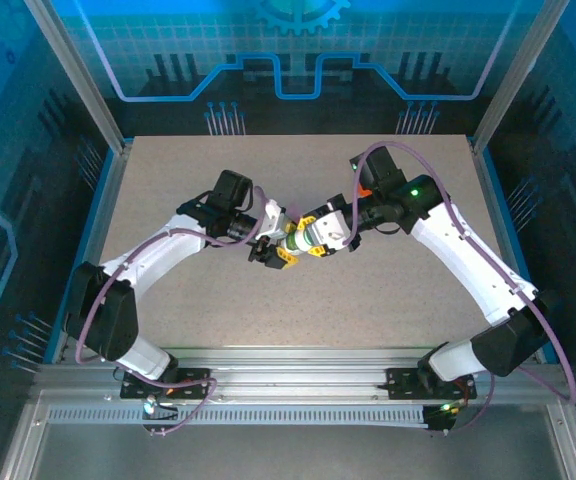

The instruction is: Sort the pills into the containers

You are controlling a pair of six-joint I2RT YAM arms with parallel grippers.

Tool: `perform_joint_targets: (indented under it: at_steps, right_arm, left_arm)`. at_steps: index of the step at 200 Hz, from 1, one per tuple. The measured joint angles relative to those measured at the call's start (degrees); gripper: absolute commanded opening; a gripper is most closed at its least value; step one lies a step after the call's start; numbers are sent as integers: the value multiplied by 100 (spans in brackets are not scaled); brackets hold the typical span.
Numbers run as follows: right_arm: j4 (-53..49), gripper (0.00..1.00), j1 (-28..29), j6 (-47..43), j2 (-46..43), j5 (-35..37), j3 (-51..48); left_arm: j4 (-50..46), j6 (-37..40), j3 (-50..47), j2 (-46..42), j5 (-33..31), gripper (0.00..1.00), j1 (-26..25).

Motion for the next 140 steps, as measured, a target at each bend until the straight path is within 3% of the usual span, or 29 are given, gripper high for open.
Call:
perform_joint_targets:
  at_steps: [33, 60, 81, 104, 122, 140]
  right_arm:
    - [103, 68, -140, 295, -28, -68, -101]
    - [811, 69, -509, 964, -468, -236, -636]
    - [1727, 72, -750, 1790, -1051, -380, -1325]
    - [3145, 68, -859, 3364, -1576, -251, -2020]
    - [4039, 65, -863, 4542, -1709, 33, -2291]
    - [4559, 67, -863, 5342, -1674, 151, -2308]
  left_arm:
    - [772, -417, -374, -103, -98, 16, -31]
    - [1718, -1231, -839, -227, -481, 0, -31]
    - [2776, -2048, -1237, -291, -1062, 0, -37]
    - [4094, -2997, -1768, -385, -1958, 0, -44]
    - [5084, -3574, -2190, -435, -2673, 0, -59]
    - [5700, -3895, -2402, -439, -2962, 0, -70]
